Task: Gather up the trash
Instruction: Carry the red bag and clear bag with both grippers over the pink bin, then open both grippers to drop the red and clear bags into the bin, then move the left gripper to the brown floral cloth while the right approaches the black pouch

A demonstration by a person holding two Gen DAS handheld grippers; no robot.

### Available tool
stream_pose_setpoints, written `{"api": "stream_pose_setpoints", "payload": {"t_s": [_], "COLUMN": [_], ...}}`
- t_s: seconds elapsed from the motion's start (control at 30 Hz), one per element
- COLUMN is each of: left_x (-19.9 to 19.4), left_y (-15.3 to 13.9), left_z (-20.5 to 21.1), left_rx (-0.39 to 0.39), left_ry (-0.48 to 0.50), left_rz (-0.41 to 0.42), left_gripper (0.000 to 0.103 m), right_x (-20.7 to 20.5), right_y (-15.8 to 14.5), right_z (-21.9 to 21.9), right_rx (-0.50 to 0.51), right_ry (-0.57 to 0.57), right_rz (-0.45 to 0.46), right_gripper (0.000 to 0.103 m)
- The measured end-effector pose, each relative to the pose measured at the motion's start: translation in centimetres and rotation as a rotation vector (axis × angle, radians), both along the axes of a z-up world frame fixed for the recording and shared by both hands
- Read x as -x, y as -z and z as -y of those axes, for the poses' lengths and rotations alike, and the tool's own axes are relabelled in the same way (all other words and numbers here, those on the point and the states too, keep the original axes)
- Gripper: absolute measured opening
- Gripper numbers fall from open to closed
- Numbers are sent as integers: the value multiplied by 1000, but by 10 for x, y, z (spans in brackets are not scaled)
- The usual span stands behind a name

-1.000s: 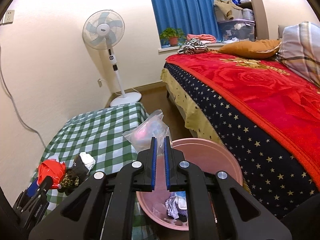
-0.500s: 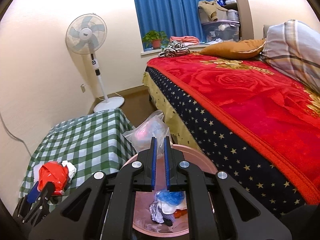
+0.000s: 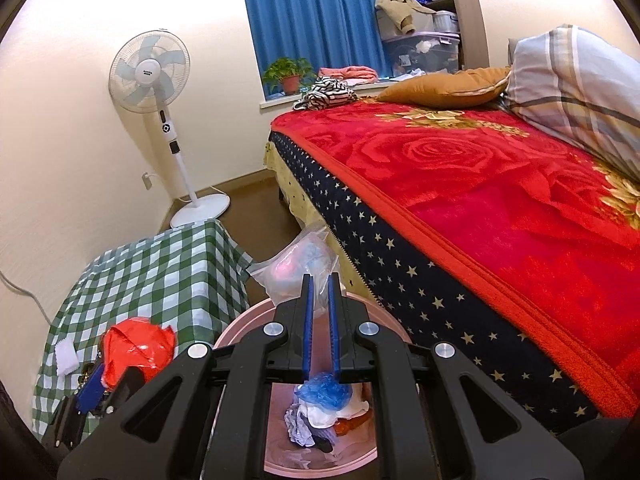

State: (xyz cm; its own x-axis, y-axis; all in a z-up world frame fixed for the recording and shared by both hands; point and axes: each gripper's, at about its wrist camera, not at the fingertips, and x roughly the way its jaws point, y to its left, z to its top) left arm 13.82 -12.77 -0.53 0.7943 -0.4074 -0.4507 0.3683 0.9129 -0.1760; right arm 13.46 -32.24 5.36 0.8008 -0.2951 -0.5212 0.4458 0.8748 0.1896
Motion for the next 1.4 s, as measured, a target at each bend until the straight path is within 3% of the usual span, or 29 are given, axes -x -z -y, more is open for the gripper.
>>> {"api": "stream_pose_setpoints", "payload": {"t_s": [0.47,0.57,0.7,0.93,1.4], "left_x": [-9,-10,-12,-13,1], "left_y": [12,14,20,15,-4], "left_z": [24,31,35,7,-61], "left_rx": [1,15,8,30,31], "left_ry": [64,117,142,77,-53], "left_rz": [-38,-52,-80,-94,-49], "left_gripper": [49,51,54,54,50], "right_x": [-5,-5,-1,0,-1], "right_y": [5,7,7,7,3], "right_z": [1,4,7,-3,-53], "right_rx": [-3,-22,-33,-29,-24], "right_ry": [4,8,33,0,-184], "right_rz": [-17,-24,-14,-4,39], "right_gripper": [8,15,47,47,43]}}
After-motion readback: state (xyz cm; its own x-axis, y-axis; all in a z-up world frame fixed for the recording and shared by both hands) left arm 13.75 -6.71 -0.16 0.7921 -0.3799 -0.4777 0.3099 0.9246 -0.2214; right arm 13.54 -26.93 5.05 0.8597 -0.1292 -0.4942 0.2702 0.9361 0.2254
